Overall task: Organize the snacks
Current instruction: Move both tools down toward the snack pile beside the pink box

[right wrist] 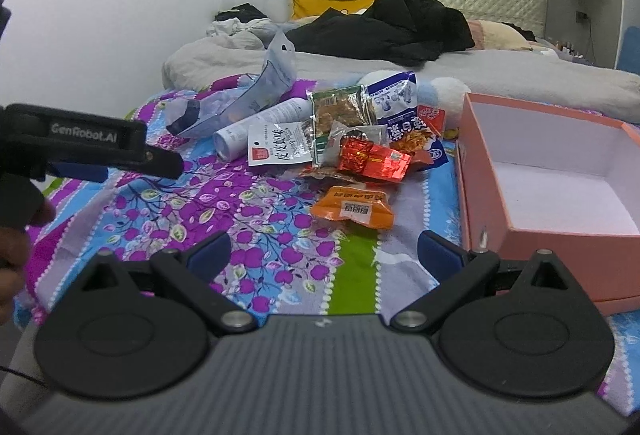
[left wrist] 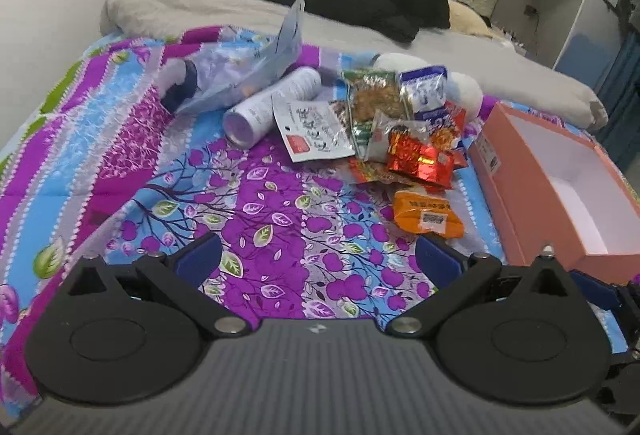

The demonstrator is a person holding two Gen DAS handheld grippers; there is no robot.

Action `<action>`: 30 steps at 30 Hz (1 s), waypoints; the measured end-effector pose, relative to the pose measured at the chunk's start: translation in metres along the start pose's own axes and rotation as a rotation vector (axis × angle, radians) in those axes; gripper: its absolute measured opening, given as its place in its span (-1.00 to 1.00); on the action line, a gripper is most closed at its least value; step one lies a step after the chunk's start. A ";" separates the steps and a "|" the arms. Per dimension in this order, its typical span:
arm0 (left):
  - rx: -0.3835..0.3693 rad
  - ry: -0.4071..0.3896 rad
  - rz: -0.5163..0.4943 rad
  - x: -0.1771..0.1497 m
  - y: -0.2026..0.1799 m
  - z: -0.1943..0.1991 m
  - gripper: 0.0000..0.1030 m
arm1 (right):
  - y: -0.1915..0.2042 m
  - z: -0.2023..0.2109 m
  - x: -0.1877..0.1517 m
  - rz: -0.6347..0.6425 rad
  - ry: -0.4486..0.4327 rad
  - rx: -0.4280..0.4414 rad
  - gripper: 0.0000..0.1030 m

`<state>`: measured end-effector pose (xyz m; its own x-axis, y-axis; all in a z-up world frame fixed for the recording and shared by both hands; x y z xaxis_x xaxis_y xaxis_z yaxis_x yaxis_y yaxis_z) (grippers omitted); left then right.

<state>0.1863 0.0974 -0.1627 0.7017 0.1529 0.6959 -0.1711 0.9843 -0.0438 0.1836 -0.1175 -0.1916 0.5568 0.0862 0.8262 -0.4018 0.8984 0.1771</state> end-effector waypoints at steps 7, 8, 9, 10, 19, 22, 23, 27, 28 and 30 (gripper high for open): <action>-0.020 0.016 -0.065 0.013 -0.009 -0.043 1.00 | -0.001 -0.039 -0.007 0.005 0.042 0.034 0.50; -0.030 0.018 -0.067 0.015 -0.011 -0.048 1.00 | -0.003 -0.046 -0.009 -0.001 0.053 0.034 0.50; -0.046 0.022 -0.068 0.017 -0.013 -0.055 1.00 | -0.006 -0.052 -0.010 -0.007 0.059 0.035 0.50; -0.058 0.027 -0.070 0.018 -0.016 -0.061 1.00 | -0.008 -0.058 -0.010 -0.009 0.063 0.035 0.50; -0.195 0.073 -0.073 0.038 -0.052 -0.121 1.00 | -0.043 -0.104 -0.005 -0.047 0.067 -0.019 0.52; -0.230 0.083 -0.079 0.047 -0.065 -0.139 1.00 | -0.054 -0.119 -0.002 -0.070 0.067 -0.012 0.52; -0.238 0.085 -0.083 0.050 -0.069 -0.144 1.00 | -0.057 -0.124 -0.001 -0.074 0.066 -0.009 0.53; -0.262 0.095 -0.101 0.061 -0.086 -0.169 1.00 | -0.066 -0.140 0.002 -0.098 0.067 -0.014 0.64; -0.265 0.103 -0.101 0.063 -0.089 -0.175 1.00 | -0.070 -0.145 0.002 -0.116 0.073 -0.018 0.64; -0.258 0.118 -0.111 0.064 -0.095 -0.188 1.00 | -0.076 -0.155 0.002 -0.138 0.087 -0.022 0.66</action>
Point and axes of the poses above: each gripper's, at about its wrist camera, not at the fingertips, and z roughly against the way its jaws point, y to its left, x to its top, the point moved 8 cm from there along -z, roughly the way its jaws point, and after that the axes turned 10 degrees about x, right-handed, at the moved point
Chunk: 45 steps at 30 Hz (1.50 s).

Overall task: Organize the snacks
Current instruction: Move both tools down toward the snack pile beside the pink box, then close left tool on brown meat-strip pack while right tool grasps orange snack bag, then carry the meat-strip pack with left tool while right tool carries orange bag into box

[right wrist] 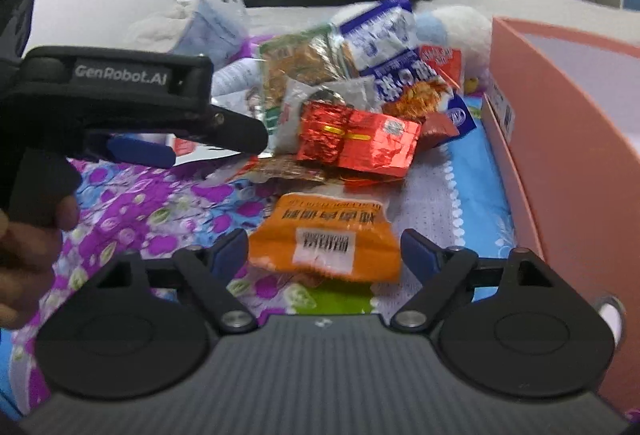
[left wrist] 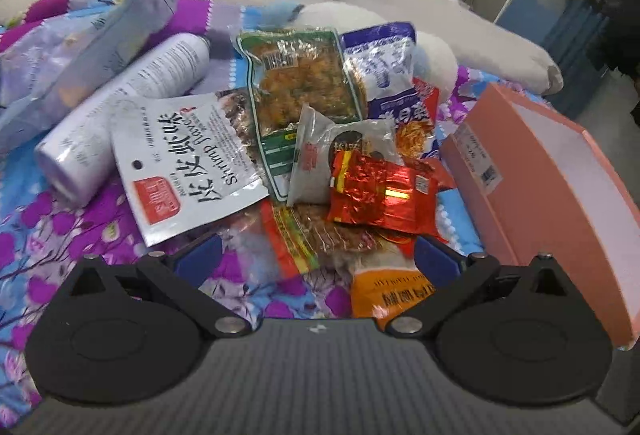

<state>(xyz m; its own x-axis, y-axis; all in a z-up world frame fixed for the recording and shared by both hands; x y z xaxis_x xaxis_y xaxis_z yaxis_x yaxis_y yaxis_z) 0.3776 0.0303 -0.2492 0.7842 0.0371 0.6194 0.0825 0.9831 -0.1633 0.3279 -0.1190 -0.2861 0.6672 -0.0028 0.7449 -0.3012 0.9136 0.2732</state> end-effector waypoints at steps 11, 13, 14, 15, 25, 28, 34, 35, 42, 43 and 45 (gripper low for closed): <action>-0.034 0.100 -0.026 -0.005 -0.016 -0.050 0.83 | -0.001 -0.033 -0.002 -0.005 0.038 0.053 0.81; -0.030 0.104 -0.031 -0.004 -0.018 -0.055 0.81 | 0.001 -0.036 -0.003 0.005 0.037 0.056 0.84; -0.027 0.103 -0.037 -0.003 -0.019 -0.057 0.76 | 0.001 -0.037 -0.002 0.011 0.034 0.054 0.84; -0.025 0.104 -0.043 -0.002 -0.020 -0.059 0.70 | 0.002 -0.037 -0.003 0.014 0.031 0.052 0.83; -0.043 0.106 -0.114 0.002 -0.032 -0.055 0.29 | -0.009 -0.017 0.000 -0.014 0.030 0.056 0.14; -0.054 0.109 -0.104 -0.004 -0.032 -0.047 0.27 | -0.010 -0.011 -0.001 -0.023 0.036 0.063 0.08; -0.076 0.125 -0.085 -0.018 -0.035 -0.031 0.24 | -0.007 0.008 -0.008 -0.006 0.053 0.057 0.02; -0.076 0.128 -0.082 -0.021 -0.035 -0.028 0.23 | -0.006 0.011 -0.009 -0.005 0.058 0.057 0.02; -0.090 0.162 -0.010 -0.046 -0.030 0.005 -0.54 | -0.005 0.043 -0.028 -0.019 0.084 0.056 0.00; -0.086 0.166 -0.011 -0.050 -0.029 0.009 -0.56 | -0.004 0.048 -0.031 -0.019 0.087 0.057 0.00; -0.080 0.170 -0.002 -0.059 -0.028 0.018 -0.60 | -0.002 0.058 -0.037 -0.020 0.093 0.061 -0.01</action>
Point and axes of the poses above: each gripper's, at about its wrist camera, not at the fingertips, and z roughly against the way its jaws point, y to its left, x to its top, the point moved 8 cm from there along -z, roughly the way its jaws point, and after that the axes turned 10 degrees about x, right-handed, at the moved point
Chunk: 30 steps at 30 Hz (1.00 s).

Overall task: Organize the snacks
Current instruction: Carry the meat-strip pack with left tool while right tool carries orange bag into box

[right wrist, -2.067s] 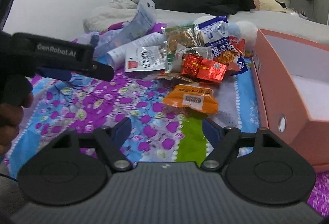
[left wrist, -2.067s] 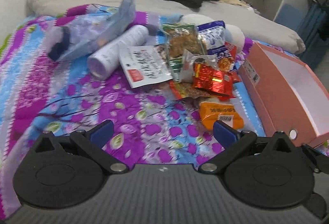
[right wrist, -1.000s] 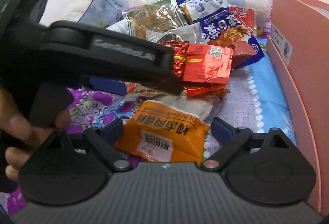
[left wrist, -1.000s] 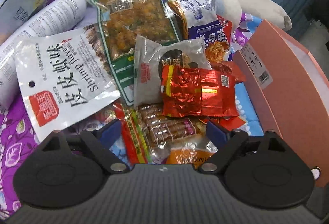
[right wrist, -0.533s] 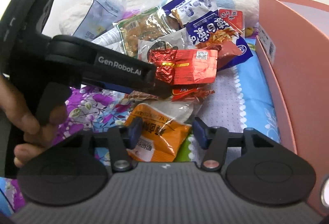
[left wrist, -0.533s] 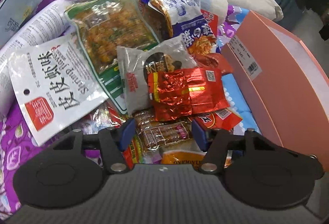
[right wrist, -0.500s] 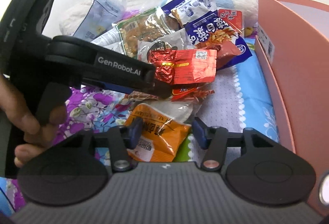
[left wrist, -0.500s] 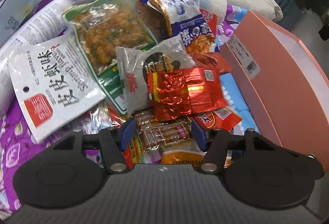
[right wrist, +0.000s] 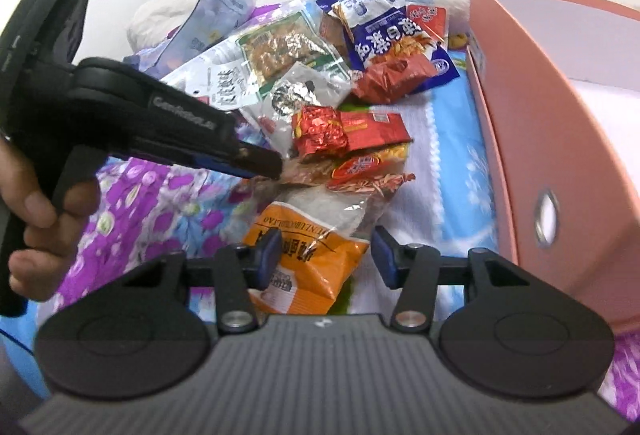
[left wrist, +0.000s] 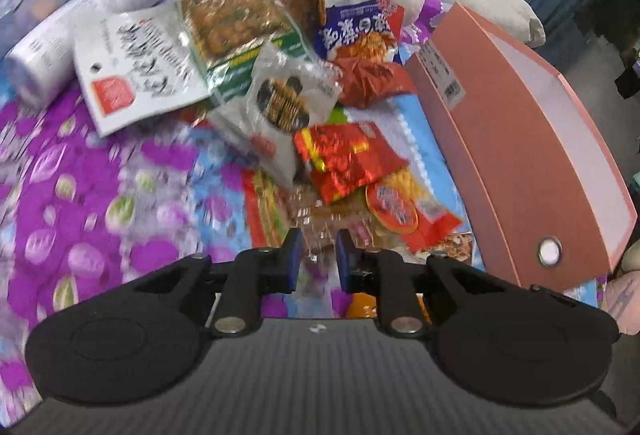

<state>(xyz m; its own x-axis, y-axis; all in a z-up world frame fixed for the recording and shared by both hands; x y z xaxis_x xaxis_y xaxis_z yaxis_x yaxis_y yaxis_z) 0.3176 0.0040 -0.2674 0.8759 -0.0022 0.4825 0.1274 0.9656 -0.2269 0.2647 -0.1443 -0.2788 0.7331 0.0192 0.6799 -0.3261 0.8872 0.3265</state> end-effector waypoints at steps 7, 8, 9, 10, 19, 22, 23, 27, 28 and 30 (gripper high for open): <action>-0.010 0.015 0.042 -0.036 -0.001 0.020 -0.65 | 0.001 0.030 -0.020 -0.006 0.009 -0.027 -0.02; -0.007 0.009 0.041 -0.037 0.000 0.022 -0.64 | -0.001 0.033 -0.022 -0.014 0.010 -0.046 -0.02; 0.004 -0.002 0.031 -0.037 0.000 0.024 -0.64 | -0.004 0.035 -0.025 -0.021 0.013 -0.062 -0.01; 0.011 -0.013 0.022 -0.036 -0.001 0.027 -0.64 | -0.006 0.038 -0.027 -0.026 0.012 -0.070 0.01; 0.092 -0.075 -0.038 -0.004 -0.017 0.013 0.79 | -0.016 0.043 -0.030 -0.134 -0.019 -0.053 0.67; 0.130 -0.035 -0.069 0.002 -0.025 -0.008 0.92 | -0.014 0.037 -0.030 -0.127 -0.011 -0.062 0.66; 0.128 -0.020 -0.085 0.004 -0.029 -0.016 0.94 | -0.014 0.034 -0.031 -0.120 -0.006 -0.075 0.66; 0.151 0.032 -0.130 0.007 -0.037 -0.039 0.96 | -0.017 0.027 -0.033 -0.113 0.013 -0.079 0.66; 0.158 0.034 -0.146 0.007 -0.039 -0.043 0.97 | -0.018 0.025 -0.035 -0.113 0.025 -0.074 0.66; 0.174 0.025 -0.147 0.008 -0.040 -0.046 0.95 | -0.020 0.020 -0.038 -0.121 0.036 -0.063 0.66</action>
Point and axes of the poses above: each gripper's, at about its wrist camera, not at the fingertips, and z roughly against the way its jaws point, y to its left, x to its top, the point moved 8 cm from there along -z, roughly the way its jaws point, and after that the axes turned 10 degrees about x, right-handed, at the moved point
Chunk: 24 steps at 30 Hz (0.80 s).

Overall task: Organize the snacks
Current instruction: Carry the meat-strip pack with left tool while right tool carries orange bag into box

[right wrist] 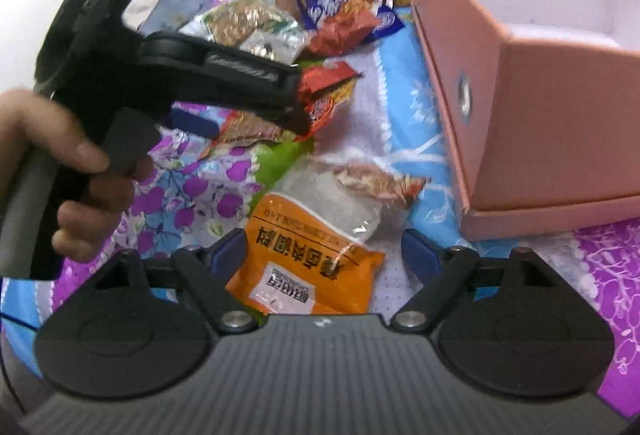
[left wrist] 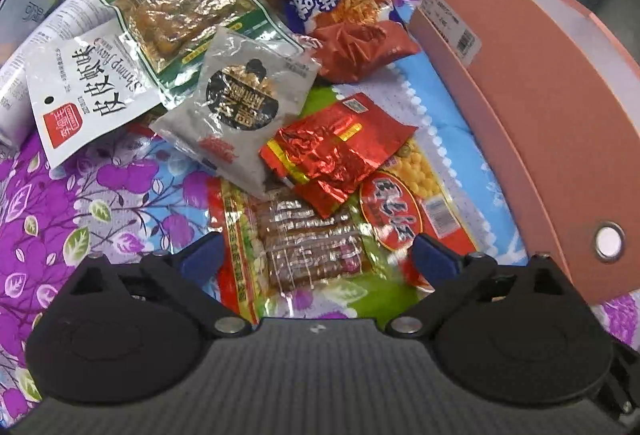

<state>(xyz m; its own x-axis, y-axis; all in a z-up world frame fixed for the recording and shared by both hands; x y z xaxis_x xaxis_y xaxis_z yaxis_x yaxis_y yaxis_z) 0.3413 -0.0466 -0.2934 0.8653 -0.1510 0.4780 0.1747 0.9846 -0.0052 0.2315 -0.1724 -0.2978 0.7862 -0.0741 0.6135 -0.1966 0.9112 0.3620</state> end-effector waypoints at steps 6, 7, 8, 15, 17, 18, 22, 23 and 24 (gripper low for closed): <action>0.032 0.003 -0.048 -0.002 -0.005 -0.005 0.65 | 0.004 -0.004 0.000 0.017 -0.014 0.045 0.51; 0.034 0.001 -0.056 -0.002 -0.006 -0.005 0.59 | 0.005 -0.004 0.000 0.022 -0.016 0.051 0.47; 0.034 0.000 -0.058 -0.002 -0.005 -0.004 0.49 | 0.007 -0.003 0.000 0.028 -0.016 0.047 0.41; 0.021 -0.007 -0.049 -0.007 -0.002 0.004 0.26 | 0.010 0.007 0.005 0.046 -0.029 0.055 -0.06; 0.015 -0.011 -0.046 -0.009 -0.002 0.008 0.25 | 0.010 0.009 0.005 0.050 -0.031 0.053 -0.08; 0.014 -0.014 -0.047 -0.011 -0.002 0.010 0.24 | 0.009 0.012 0.004 0.050 -0.034 0.051 -0.10; 0.010 -0.027 -0.038 -0.022 -0.001 0.024 0.23 | 0.004 0.019 0.004 0.044 -0.037 0.038 -0.12; 0.005 -0.027 -0.028 -0.024 0.000 0.028 0.23 | 0.003 0.021 0.003 0.045 -0.037 0.034 -0.12; 0.000 -0.027 -0.015 -0.028 0.002 0.033 0.23 | 0.003 0.023 0.002 0.047 -0.036 0.029 -0.13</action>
<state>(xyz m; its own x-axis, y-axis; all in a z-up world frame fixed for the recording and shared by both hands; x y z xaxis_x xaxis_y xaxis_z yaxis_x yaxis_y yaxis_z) 0.3022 -0.0380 -0.2782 0.8498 -0.1630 0.5013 0.1875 0.9823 0.0016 0.2193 -0.1790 -0.2792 0.7543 -0.0469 0.6549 -0.2501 0.9017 0.3527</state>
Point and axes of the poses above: each gripper's, at about its wrist camera, not at the fingertips, and z roughly against the way its jaws point, y to its left, x to its top, the point moved 8 cm from there along -z, roughly the way its jaws point, and after that the axes turned 10 degrees about x, right-handed, at the moved point
